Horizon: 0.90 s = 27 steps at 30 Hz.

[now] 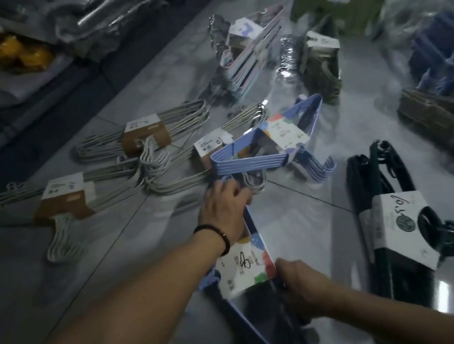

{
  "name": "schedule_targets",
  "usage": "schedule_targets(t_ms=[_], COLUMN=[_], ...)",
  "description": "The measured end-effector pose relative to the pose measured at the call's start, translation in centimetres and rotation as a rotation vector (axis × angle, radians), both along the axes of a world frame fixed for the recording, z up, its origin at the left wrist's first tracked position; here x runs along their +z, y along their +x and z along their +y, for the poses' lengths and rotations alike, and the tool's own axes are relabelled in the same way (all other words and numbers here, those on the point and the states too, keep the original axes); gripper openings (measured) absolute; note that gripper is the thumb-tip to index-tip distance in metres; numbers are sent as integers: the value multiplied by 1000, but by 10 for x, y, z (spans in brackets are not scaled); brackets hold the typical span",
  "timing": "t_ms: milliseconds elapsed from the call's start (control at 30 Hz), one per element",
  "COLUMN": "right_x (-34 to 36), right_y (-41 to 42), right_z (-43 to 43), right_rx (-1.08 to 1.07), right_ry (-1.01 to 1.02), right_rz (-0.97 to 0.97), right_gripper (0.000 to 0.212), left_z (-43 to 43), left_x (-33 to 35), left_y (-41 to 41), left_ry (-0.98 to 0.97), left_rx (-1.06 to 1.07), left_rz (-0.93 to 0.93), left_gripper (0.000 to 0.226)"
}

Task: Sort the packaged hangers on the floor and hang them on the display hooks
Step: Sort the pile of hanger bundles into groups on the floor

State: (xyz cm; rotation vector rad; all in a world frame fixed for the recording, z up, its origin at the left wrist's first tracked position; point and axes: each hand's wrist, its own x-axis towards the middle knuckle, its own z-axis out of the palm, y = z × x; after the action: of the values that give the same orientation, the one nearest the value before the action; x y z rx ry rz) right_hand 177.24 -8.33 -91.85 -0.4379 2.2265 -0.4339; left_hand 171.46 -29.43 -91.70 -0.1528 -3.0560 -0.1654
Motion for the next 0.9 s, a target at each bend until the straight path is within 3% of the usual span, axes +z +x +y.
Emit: schedule_targets(t_ms=[67, 133, 233, 333, 367, 433, 533, 667, 733, 900], right_x=[2, 1, -1, -6, -2, 5, 19, 4, -10, -14], right_y=[21, 41, 73, 99, 101, 94, 63, 17, -3, -45], right_z=[2, 1, -6, -9, -7, 3, 24, 50, 60, 72], right_rx=[-117, -181, -210, -374, -448, -552, -608, -629, -651, -663], right_ry=[-42, -77, -142, -171, -186, -215, -216, -128, -103, -111], right_rz=[-7, 29, 4, -2, 6, 21, 35, 44, 78, 115], right_gripper=[30, 30, 33, 30, 31, 36, 30, 25, 29, 23], left_z=[4, 10, 21, 30, 30, 28, 19, 8, 5, -3], left_x=[-7, -14, -21, -17, -12, 1, 26, 26, 23, 23], left_y=[11, 22, 39, 40, 34, 8, -41, -81, -90, -97], left_ry=[47, 120, 288, 444, 428, 218, 12, -120, -73, 16], left_rx=[247, 358, 277, 105, 34, -68, 27, 226, 295, 325], left_rz=[-119, -279, -328, -280, -232, -78, 98, -162, -294, -274], left_gripper=[35, 44, 41, 36, 34, 39, 49, 56, 55, 39])
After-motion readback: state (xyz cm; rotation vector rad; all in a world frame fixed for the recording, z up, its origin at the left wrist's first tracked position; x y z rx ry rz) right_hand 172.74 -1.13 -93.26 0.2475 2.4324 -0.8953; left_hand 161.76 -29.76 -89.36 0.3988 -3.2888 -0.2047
